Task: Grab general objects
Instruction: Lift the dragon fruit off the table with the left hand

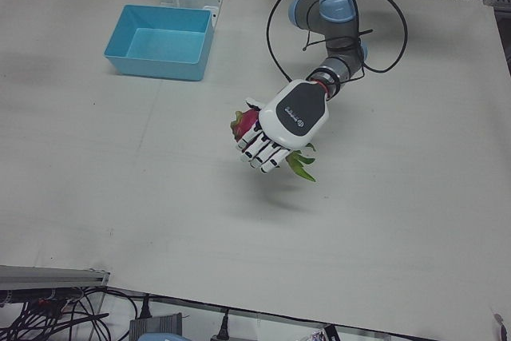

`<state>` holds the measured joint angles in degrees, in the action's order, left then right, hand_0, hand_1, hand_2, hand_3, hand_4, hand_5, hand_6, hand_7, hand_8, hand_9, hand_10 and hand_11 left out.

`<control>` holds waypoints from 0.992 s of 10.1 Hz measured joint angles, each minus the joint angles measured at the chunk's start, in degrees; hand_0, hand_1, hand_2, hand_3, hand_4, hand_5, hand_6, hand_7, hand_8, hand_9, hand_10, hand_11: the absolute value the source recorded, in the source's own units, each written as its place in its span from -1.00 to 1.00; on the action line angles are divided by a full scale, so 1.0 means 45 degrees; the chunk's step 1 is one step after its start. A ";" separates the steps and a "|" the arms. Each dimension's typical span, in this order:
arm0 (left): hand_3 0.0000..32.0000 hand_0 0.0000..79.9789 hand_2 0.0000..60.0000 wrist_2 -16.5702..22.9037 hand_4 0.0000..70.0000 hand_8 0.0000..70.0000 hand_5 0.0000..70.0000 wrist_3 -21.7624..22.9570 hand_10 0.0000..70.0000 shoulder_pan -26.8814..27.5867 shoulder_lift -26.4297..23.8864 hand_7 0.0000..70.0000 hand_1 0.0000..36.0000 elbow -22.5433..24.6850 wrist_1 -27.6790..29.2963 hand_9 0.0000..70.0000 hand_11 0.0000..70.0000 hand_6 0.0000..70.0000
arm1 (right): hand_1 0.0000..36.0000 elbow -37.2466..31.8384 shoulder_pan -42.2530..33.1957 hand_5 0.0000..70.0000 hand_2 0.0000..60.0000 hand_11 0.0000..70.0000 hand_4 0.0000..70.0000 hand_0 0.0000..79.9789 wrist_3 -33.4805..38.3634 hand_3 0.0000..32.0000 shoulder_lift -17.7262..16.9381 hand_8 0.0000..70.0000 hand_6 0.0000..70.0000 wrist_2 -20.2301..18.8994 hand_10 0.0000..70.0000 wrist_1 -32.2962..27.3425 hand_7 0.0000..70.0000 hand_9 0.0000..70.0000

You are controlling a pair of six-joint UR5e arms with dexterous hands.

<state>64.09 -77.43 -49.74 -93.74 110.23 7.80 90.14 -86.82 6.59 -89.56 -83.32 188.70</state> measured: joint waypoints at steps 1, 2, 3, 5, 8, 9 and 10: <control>-1.00 0.51 -1.00 0.0045 1.00 0.28 0.93 0.0721 0.19 -0.0182 0.0023 0.83 -1.00 0.0443 -0.0453 0.36 0.63 0.01 | -1.00 0.0001 0.0001 -1.00 -1.00 -1.00 -1.00 -1.00 0.0000 -1.00 0.0000 -1.00 -1.00 0.0000 -1.00 0.0000 -1.00 -1.00; -1.00 0.49 -1.00 0.0137 1.00 0.27 0.92 0.1373 0.17 -0.0267 0.0028 0.81 -1.00 0.0746 -0.0846 0.34 0.59 0.00 | -1.00 0.0002 0.0001 -1.00 -1.00 -1.00 -1.00 -1.00 0.0000 -1.00 0.0000 -1.00 -1.00 0.0000 -1.00 0.0000 -1.00 -1.00; -1.00 0.47 -1.00 0.0300 1.00 0.26 0.90 0.2233 0.15 -0.0312 0.0028 0.78 -1.00 0.0957 -0.1204 0.33 0.57 -0.02 | -1.00 0.0001 0.0000 -1.00 -1.00 -1.00 -1.00 -1.00 0.0000 -1.00 0.0000 -1.00 -1.00 0.0000 -1.00 0.0000 -1.00 -1.00; -1.00 0.49 -1.00 0.0770 1.00 0.26 0.93 0.4276 0.11 -0.0362 0.0020 0.82 -1.00 0.1113 -0.1624 0.33 0.52 0.02 | -1.00 -0.0005 -0.0003 -1.00 -1.00 -1.00 -1.00 -1.00 0.0000 -1.00 0.0000 -1.00 -1.00 0.0000 -1.00 0.0000 -1.00 -1.00; -1.00 0.53 -1.00 0.2155 1.00 0.29 0.93 0.7078 0.08 -0.0749 0.0004 0.93 -1.00 0.1256 -0.1518 0.38 0.48 0.07 | -1.00 0.0002 -0.0004 -1.00 -1.00 -1.00 -1.00 -1.00 0.0000 -1.00 0.0000 -1.00 -1.00 -0.0004 -1.00 0.0000 -1.00 -1.00; -1.00 0.53 -1.00 0.2814 1.00 0.29 0.93 0.7703 0.07 -0.0921 0.0127 0.93 -1.00 0.1388 -0.1172 0.38 0.46 0.06 | -1.00 0.0006 -0.0004 -1.00 -1.00 -1.00 -1.00 -1.00 0.0000 -1.00 0.0000 -1.00 -1.00 -0.0006 -1.00 0.0000 -1.00 -1.00; -1.00 0.55 -1.00 0.3452 1.00 0.27 0.92 0.8208 0.02 -0.0983 0.0242 0.96 -1.00 0.1490 -0.0863 0.37 0.40 0.05 | -1.00 0.0008 -0.0004 -1.00 -1.00 -1.00 -1.00 -1.00 0.0000 -1.00 0.0000 -1.00 -1.00 -0.0005 -1.00 0.0000 -1.00 -1.00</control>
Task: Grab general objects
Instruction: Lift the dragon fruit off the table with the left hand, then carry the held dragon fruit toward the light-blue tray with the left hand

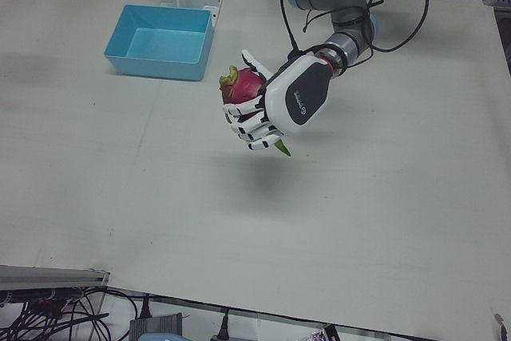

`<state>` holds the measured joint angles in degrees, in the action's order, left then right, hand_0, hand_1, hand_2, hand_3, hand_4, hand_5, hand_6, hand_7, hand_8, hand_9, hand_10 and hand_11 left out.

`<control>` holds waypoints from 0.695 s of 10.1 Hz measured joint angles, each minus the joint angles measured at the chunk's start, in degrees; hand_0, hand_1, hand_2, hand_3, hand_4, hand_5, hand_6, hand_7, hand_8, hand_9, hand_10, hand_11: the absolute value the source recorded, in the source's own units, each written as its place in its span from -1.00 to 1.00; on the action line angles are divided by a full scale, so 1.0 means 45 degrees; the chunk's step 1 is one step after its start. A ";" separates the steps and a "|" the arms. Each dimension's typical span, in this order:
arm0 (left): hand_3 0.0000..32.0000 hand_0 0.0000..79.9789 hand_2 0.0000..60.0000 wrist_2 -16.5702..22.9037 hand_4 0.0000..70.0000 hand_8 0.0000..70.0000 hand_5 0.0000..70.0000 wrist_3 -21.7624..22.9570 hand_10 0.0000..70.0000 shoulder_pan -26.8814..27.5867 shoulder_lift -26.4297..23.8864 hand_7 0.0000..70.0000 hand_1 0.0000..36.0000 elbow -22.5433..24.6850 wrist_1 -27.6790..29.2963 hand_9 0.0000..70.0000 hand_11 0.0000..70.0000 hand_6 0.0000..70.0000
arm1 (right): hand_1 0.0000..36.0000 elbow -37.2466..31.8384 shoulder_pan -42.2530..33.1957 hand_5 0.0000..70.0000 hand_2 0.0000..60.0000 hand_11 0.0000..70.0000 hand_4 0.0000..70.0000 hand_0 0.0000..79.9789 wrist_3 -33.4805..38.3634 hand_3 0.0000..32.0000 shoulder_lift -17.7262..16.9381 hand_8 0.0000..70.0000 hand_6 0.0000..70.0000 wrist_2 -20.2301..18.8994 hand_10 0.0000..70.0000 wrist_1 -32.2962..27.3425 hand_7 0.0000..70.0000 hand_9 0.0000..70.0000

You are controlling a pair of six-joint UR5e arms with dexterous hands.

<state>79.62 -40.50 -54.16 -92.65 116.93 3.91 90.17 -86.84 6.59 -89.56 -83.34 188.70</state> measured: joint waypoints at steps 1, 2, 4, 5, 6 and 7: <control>-1.00 0.54 -1.00 0.0683 1.00 0.31 0.95 0.0545 0.00 -0.0002 0.0085 1.00 -1.00 0.0072 0.0308 0.42 0.37 0.10 | -1.00 0.0000 0.0000 -1.00 -1.00 -1.00 -1.00 -1.00 0.0001 -1.00 0.0000 -1.00 -1.00 -0.0002 -1.00 0.0000 -1.00 -1.00; -1.00 0.54 -1.00 0.1274 1.00 0.34 0.99 0.1026 -0.01 0.0097 0.0148 1.00 -1.00 0.0137 0.0537 0.45 0.35 0.14 | -1.00 -0.0002 0.0000 -1.00 -1.00 -1.00 -1.00 -1.00 0.0000 -1.00 0.0000 -1.00 -1.00 -0.0002 -1.00 0.0000 -1.00 -1.00; -1.00 0.63 -1.00 0.2020 1.00 0.37 1.00 0.1717 0.00 0.0925 0.0322 1.00 -1.00 0.0488 0.0773 0.50 0.36 0.19 | -1.00 -0.0012 0.0000 -1.00 -1.00 -1.00 -1.00 -1.00 0.0000 -1.00 0.0000 -1.00 -1.00 0.0002 -1.00 0.0000 -1.00 -1.00; -1.00 0.72 -1.00 0.2140 1.00 0.38 1.00 0.1868 -0.01 0.1649 0.0436 1.00 -1.00 0.0796 0.0799 0.51 0.36 0.22 | -1.00 -0.0015 0.0000 -1.00 -1.00 -1.00 -1.00 -1.00 0.0000 -1.00 0.0000 -1.00 -1.00 0.0004 -1.00 0.0000 -1.00 -1.00; -1.00 0.77 -1.00 0.2173 1.00 0.40 1.00 0.1933 0.00 0.2430 0.0525 1.00 -1.00 0.1048 0.0801 0.53 0.37 0.27 | -1.00 -0.0016 0.0004 -1.00 -1.00 -1.00 -1.00 -1.00 0.0000 -1.00 0.0000 -1.00 -1.00 0.0005 -1.00 0.0000 -1.00 -1.00; -1.00 0.83 -1.00 0.2145 1.00 0.40 1.00 0.1944 -0.02 0.3187 0.0577 1.00 -1.00 0.1201 0.0799 0.53 0.35 0.31 | -1.00 -0.0017 0.0004 -1.00 -1.00 -1.00 -1.00 -1.00 0.0000 -1.00 0.0000 -1.00 -1.00 0.0005 -1.00 0.0000 -1.00 -1.00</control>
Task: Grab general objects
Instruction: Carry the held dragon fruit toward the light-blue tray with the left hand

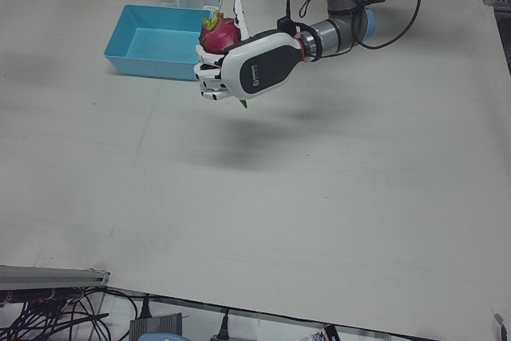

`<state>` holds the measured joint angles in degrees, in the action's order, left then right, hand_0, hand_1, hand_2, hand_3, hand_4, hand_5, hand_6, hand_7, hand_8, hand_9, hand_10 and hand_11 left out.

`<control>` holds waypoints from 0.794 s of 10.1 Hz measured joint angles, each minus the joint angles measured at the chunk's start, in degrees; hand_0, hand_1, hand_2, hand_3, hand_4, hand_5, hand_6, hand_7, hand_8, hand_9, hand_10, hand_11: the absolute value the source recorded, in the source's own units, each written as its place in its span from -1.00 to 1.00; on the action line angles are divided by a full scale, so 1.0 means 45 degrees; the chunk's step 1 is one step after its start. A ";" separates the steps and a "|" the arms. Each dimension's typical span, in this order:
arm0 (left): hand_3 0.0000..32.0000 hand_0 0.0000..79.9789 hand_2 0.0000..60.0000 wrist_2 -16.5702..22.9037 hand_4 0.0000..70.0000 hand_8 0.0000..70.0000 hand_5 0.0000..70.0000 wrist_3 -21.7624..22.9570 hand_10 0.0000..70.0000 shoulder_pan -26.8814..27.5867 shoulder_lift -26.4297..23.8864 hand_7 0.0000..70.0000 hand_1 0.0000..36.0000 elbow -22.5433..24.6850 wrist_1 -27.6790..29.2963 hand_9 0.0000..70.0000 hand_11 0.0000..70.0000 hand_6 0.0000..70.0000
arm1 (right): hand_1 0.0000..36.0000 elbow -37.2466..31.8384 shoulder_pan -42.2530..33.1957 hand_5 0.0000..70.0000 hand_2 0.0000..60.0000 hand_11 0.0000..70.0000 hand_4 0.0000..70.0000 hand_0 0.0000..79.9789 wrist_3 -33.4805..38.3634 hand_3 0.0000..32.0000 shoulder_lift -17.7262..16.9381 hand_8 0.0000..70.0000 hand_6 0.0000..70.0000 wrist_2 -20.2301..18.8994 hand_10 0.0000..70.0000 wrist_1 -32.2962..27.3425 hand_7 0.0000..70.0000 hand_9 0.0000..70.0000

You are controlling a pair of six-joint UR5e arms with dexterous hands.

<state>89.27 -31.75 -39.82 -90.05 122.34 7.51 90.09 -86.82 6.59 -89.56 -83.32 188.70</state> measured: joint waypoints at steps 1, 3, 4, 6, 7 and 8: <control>-1.00 0.85 -1.00 -0.0129 1.00 0.40 1.00 -0.0056 -0.02 0.0739 0.0026 1.00 -1.00 0.0072 -0.0003 0.53 0.35 0.33 | -1.00 0.0000 0.0000 -1.00 -1.00 -1.00 -1.00 -1.00 0.0000 -1.00 0.0000 -1.00 -1.00 0.0000 -1.00 0.0001 -1.00 -1.00; -1.00 0.85 -1.00 -0.0878 1.00 0.40 1.00 -0.0318 -0.02 0.2569 0.0044 1.00 -1.00 0.0110 -0.0002 0.53 0.35 0.34 | -1.00 -0.0001 0.0004 -1.00 -1.00 -1.00 -1.00 -1.00 0.0000 -1.00 0.0000 -1.00 -1.00 0.0000 -1.00 0.0001 -1.00 -1.00; -1.00 0.86 -1.00 -0.1236 1.00 0.39 1.00 -0.0475 -0.02 0.3255 0.0047 1.00 -1.00 0.0113 0.0004 0.51 0.34 0.35 | -1.00 -0.0001 0.0005 -1.00 -1.00 -1.00 -1.00 -1.00 0.0000 -1.00 0.0000 -1.00 -1.00 0.0000 -1.00 0.0001 -1.00 -1.00; -1.00 0.87 -1.00 -0.1597 1.00 0.37 1.00 -0.0693 -0.05 0.4059 0.0050 1.00 -1.00 0.0128 0.0006 0.48 0.31 0.34 | -1.00 -0.0001 0.0011 -1.00 -1.00 -1.00 -1.00 -1.00 0.0000 -1.00 0.0000 -1.00 -1.00 0.0001 -1.00 0.0000 -1.00 -1.00; -1.00 0.88 -1.00 -0.1671 1.00 0.37 1.00 -0.0757 -0.06 0.4337 0.0050 1.00 -1.00 0.0131 0.0000 0.47 0.30 0.34 | -1.00 -0.0001 0.0010 -1.00 -1.00 -1.00 -1.00 -1.00 0.0000 -1.00 0.0000 -1.00 -1.00 0.0000 -1.00 0.0001 -1.00 -1.00; -1.00 0.89 -1.00 -0.1722 1.00 0.36 1.00 -0.0852 -0.06 0.4598 0.0051 1.00 -1.00 0.0135 -0.0003 0.45 0.29 0.35 | -1.00 0.0003 0.0010 -1.00 -1.00 -1.00 -1.00 -1.00 0.0000 -1.00 0.0000 -1.00 -1.00 0.0000 -1.00 0.0000 -1.00 -1.00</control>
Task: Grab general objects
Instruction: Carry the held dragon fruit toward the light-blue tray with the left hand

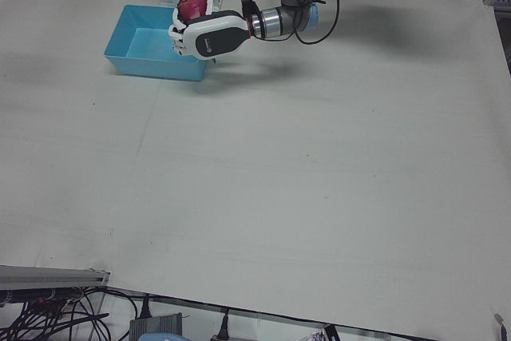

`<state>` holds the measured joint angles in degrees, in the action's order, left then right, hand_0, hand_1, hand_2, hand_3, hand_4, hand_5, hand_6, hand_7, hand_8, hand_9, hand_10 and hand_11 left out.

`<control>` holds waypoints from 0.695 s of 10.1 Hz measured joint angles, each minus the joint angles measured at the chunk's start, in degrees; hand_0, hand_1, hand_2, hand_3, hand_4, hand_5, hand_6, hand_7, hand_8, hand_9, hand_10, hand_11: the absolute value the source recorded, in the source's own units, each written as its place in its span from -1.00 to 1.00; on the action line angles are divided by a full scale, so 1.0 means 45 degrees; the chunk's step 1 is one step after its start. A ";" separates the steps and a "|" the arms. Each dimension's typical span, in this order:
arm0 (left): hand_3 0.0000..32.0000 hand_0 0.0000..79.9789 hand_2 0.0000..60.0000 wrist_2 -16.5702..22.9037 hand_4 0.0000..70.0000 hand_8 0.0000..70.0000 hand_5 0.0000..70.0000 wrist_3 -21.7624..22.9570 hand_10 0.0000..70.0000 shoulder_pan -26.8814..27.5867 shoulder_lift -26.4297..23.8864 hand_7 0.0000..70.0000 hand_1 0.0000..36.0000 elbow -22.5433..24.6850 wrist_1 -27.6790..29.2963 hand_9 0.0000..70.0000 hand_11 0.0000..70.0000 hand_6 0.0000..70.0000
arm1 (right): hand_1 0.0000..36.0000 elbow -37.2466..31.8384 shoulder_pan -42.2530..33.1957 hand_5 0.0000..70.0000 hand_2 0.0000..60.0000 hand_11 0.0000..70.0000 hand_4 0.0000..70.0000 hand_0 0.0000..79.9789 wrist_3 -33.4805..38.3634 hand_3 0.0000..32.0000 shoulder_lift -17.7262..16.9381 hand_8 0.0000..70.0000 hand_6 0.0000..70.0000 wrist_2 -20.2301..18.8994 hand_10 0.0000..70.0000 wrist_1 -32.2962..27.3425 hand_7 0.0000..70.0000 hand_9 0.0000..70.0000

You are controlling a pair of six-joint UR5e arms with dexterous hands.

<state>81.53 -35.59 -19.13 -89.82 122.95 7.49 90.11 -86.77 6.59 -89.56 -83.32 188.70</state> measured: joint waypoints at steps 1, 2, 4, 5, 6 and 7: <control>-1.00 0.88 -1.00 -0.0111 1.00 0.36 1.00 -0.0108 -0.06 0.0292 0.0000 1.00 -1.00 0.0002 0.0002 0.46 0.30 0.35 | -1.00 0.0006 -0.0003 -1.00 -1.00 -1.00 -1.00 -1.00 0.0000 -1.00 0.0000 -1.00 -1.00 0.0000 -1.00 0.0000 -1.00 -1.00; -1.00 0.86 -1.00 -0.0276 1.00 0.36 1.00 -0.0181 -0.06 0.0579 -0.0014 1.00 -1.00 0.0010 0.0007 0.45 0.30 0.35 | -1.00 0.0010 -0.0007 -1.00 -1.00 -1.00 -1.00 -1.00 0.0000 -1.00 0.0000 -1.00 -1.00 0.0000 -1.00 0.0000 -1.00 -1.00; -1.00 0.98 -1.00 -0.0483 1.00 0.35 1.00 -0.0212 -0.09 0.0912 -0.0190 1.00 -1.00 0.0163 -0.0235 0.43 0.27 0.37 | -1.00 0.0014 -0.0012 -1.00 -1.00 -1.00 -1.00 -1.00 0.0000 -1.00 0.0000 -1.00 -1.00 0.0000 -1.00 0.0005 -1.00 -1.00; -1.00 1.00 -1.00 -0.0514 1.00 0.34 1.00 -0.0202 -0.09 0.0941 -0.0297 1.00 -1.00 0.0458 -0.0555 0.41 0.25 0.38 | -1.00 0.0011 -0.0013 -1.00 -1.00 -1.00 -1.00 -1.00 0.0000 -1.00 0.0000 -1.00 -1.00 0.0000 -1.00 0.0011 -1.00 -1.00; -1.00 0.99 -1.00 -0.0521 1.00 0.33 1.00 -0.0186 -0.10 0.0952 -0.0426 1.00 -1.00 0.0828 -0.0984 0.40 0.25 0.36 | -1.00 0.0011 -0.0013 -1.00 -1.00 -1.00 -1.00 -1.00 0.0000 -1.00 0.0000 -1.00 -1.00 0.0000 -1.00 0.0011 -1.00 -1.00; -1.00 0.98 -1.00 -0.0508 1.00 0.33 1.00 -0.0162 -0.10 0.0941 -0.0703 1.00 -1.00 0.1120 -0.1502 0.40 0.25 0.37 | -1.00 0.0011 -0.0014 -1.00 -1.00 -1.00 -1.00 -1.00 0.0000 -1.00 0.0000 -1.00 -1.00 -0.0005 -1.00 0.0007 -1.00 -1.00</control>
<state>79.24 -36.31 -14.90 -92.99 127.99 0.73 90.16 -86.83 6.59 -89.56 -83.34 188.73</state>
